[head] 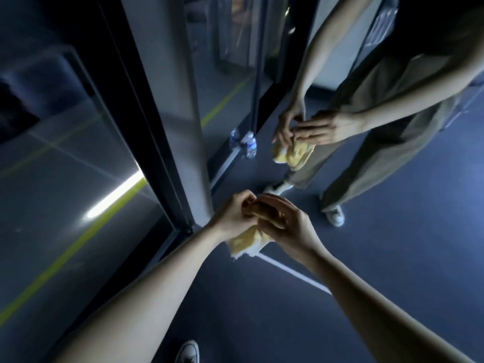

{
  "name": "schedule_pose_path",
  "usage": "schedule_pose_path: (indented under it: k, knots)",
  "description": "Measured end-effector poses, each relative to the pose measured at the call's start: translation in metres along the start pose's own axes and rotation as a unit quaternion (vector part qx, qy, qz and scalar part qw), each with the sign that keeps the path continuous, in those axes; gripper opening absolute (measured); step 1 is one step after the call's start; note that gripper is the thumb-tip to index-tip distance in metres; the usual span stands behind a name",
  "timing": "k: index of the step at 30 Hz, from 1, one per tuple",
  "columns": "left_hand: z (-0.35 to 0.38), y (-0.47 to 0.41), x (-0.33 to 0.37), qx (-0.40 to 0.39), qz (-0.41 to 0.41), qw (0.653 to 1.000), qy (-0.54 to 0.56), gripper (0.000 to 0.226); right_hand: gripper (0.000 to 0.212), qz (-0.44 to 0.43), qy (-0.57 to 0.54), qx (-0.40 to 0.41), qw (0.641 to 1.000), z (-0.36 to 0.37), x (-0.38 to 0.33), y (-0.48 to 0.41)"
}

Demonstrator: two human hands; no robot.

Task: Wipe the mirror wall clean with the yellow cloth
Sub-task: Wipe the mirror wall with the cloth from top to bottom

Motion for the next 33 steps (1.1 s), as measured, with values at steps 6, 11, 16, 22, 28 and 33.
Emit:
schedule_pose_path:
  k: [6, 11, 16, 22, 28, 33]
  knots:
    - [0.004, 0.016, 0.167, -0.038, 0.110, 0.993, -0.034, 0.031, 0.040, 0.076, -0.024, 0.132, 0.988, -0.142, -0.063, 0.047]
    - [0.035, 0.028, 0.285, -0.141, 0.207, 0.966, -0.056, 0.029, 0.020, 0.106, 0.020, 0.212, 0.971, -0.252, -0.098, 0.115]
    - [0.091, 0.068, 0.413, -0.284, 0.310, 0.905, -0.068, 0.029, 0.017, 0.111, 0.096, 0.309, 0.940, -0.360, -0.129, 0.204]
    - [0.182, 0.112, 0.529, -0.336, 0.389, 0.856, -0.059, 0.022, 0.021, 0.176, 0.179, 0.406, 0.879, -0.459, -0.140, 0.302]
    - [0.281, 0.152, 0.614, -0.370, 0.382, 0.846, -0.031, 0.032, 0.025, 0.305, 0.380, 0.271, 0.830, -0.547, -0.116, 0.379]
    - [0.339, 0.170, 0.692, -0.376, 0.382, 0.844, -0.008, 0.008, 0.033, 0.316, 0.499, 0.233, 0.773, -0.639, -0.107, 0.427]
Point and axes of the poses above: each hand's wrist, its own y-axis away from the middle knuckle, its own z-axis out of the palm, x = y × z, the point moved 6 cm from there along -y, towards the middle knuckle, and after that the axes turned 2 degrees about x, right-handed, at the moved point
